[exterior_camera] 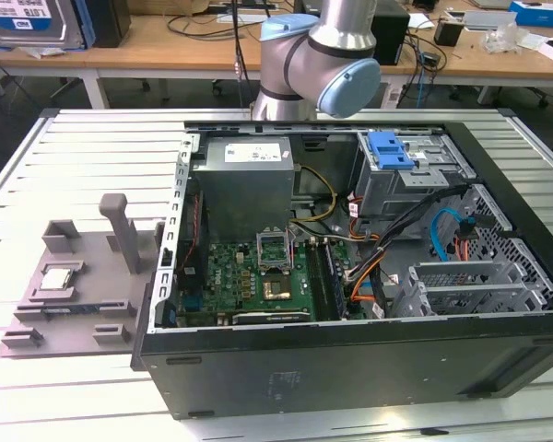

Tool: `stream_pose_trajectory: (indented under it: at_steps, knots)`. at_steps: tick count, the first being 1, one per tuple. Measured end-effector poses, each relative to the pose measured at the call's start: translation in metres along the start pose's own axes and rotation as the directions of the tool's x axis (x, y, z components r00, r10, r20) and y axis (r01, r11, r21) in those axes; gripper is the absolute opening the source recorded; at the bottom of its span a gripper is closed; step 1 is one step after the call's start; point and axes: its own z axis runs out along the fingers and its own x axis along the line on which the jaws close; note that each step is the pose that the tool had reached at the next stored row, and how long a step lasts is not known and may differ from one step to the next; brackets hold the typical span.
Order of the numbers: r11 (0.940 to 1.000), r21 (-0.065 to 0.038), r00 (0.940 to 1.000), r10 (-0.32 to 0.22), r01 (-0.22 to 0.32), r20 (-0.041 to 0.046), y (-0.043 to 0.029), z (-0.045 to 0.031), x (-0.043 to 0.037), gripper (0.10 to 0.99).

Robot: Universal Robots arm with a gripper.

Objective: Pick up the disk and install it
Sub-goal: 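Pick up the disk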

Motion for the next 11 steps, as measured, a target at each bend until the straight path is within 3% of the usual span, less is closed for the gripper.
stream_pose_trajectory:
  at_steps: [8, 11]
  knots:
    - [1.0000, -0.004, 1.0000, 0.000, 0.000, -0.0006, -0.0313, 0.0116, 0.0000, 0.365]
    - [1.0000, -0.004, 1.0000, 0.000, 0.000, -0.0006, -0.0488, 0.0176, -0.0001, 0.365]
